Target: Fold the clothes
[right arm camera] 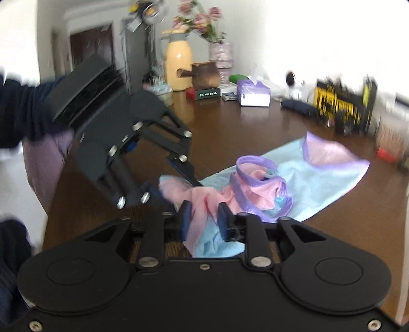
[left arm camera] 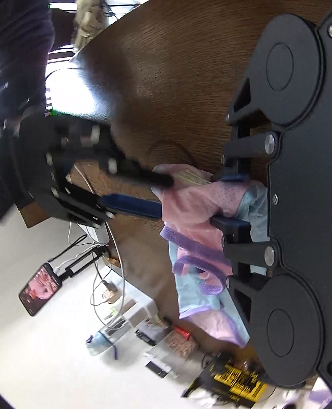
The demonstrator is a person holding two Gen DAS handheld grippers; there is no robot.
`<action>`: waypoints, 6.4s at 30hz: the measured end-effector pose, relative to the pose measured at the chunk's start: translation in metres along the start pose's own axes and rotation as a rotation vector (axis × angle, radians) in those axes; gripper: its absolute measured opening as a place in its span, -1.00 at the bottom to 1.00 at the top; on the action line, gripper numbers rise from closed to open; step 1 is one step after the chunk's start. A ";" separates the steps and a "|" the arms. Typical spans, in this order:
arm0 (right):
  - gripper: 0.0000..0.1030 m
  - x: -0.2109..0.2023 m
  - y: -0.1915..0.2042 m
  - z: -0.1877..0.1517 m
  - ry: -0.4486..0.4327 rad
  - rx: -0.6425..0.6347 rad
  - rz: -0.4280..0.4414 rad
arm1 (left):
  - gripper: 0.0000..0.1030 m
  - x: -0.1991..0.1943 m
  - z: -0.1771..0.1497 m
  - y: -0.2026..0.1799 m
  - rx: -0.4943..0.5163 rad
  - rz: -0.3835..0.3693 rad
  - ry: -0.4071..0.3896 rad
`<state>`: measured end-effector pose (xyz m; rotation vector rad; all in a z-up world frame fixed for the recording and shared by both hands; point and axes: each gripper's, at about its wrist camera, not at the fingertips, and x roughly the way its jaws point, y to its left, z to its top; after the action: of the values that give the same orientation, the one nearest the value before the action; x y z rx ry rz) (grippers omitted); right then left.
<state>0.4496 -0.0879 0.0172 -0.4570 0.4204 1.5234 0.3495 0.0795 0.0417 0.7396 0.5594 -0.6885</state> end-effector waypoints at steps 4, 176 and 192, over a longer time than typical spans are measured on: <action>0.21 0.002 0.032 0.000 0.026 -0.196 -0.114 | -0.71 -0.001 0.001 0.021 -0.128 -0.094 -0.004; -0.56 -0.020 0.088 -0.008 -0.088 -0.169 -0.020 | 0.33 -0.070 -0.037 -0.084 -0.213 0.184 -0.145; 0.35 -0.040 0.110 -0.022 -0.066 -0.150 -0.136 | 0.33 -0.053 -0.031 -0.092 -0.181 0.174 -0.091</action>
<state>0.3398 -0.1338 0.0171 -0.5404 0.2195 1.4386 0.2411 0.0723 0.0202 0.5772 0.4610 -0.5002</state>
